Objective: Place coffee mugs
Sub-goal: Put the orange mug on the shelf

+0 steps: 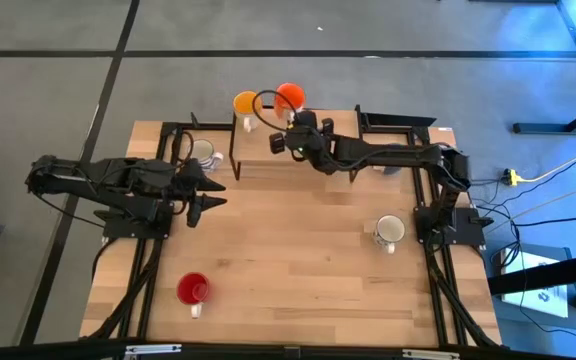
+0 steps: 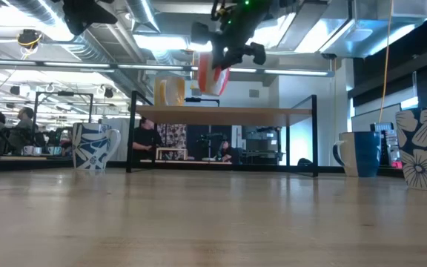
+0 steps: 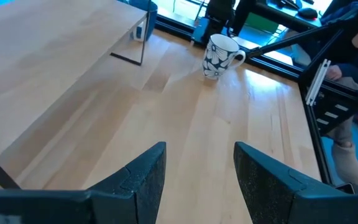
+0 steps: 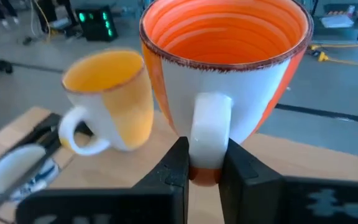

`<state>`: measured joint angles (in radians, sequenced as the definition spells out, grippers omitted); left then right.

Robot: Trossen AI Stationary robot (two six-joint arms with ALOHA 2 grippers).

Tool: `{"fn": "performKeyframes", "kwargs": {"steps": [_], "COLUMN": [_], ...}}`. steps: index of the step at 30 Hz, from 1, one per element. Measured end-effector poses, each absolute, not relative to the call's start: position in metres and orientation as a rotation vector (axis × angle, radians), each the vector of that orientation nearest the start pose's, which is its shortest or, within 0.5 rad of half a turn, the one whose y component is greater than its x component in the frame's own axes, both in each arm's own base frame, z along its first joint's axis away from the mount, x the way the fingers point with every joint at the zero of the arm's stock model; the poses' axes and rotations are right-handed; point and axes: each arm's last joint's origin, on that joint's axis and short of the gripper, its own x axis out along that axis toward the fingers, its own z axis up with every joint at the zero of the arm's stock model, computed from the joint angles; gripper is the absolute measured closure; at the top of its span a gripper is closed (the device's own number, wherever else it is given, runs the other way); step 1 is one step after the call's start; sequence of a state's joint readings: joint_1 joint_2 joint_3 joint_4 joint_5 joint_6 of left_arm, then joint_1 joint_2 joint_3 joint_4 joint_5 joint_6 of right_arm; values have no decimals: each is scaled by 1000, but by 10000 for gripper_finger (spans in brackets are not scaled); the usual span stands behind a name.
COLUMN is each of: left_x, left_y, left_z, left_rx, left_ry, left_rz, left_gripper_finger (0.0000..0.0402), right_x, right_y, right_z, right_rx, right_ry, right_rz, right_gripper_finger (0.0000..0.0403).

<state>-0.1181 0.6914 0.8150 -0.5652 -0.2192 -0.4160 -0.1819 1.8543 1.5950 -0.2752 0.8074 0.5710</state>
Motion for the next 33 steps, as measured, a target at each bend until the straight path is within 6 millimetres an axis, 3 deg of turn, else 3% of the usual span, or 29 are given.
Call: {"fn": "performKeyframes", "kwargs": {"steps": [10, 20, 24, 33], "left_x": [139, 139, 139, 139], "left_y": [-10, -10, -10, -10], "left_z": [320, 320, 320, 320], "left_rx": [-333, -324, -324, -323], "left_ry": [413, 412, 411, 411], "left_rz": [190, 195, 195, 195], "left_gripper_finger": [218, 218, 218, 218], "right_x": [435, 439, 446, 447], "right_y": [-114, -123, -127, -127], "right_z": [285, 277, 264, 262], "right_rx": [372, 404, 410, 414], "right_ry": [279, 267, 287, 279], "right_rz": [-1083, -1083, -1060, -1064], "right_gripper_finger": [369, 369, 369, 369]}}
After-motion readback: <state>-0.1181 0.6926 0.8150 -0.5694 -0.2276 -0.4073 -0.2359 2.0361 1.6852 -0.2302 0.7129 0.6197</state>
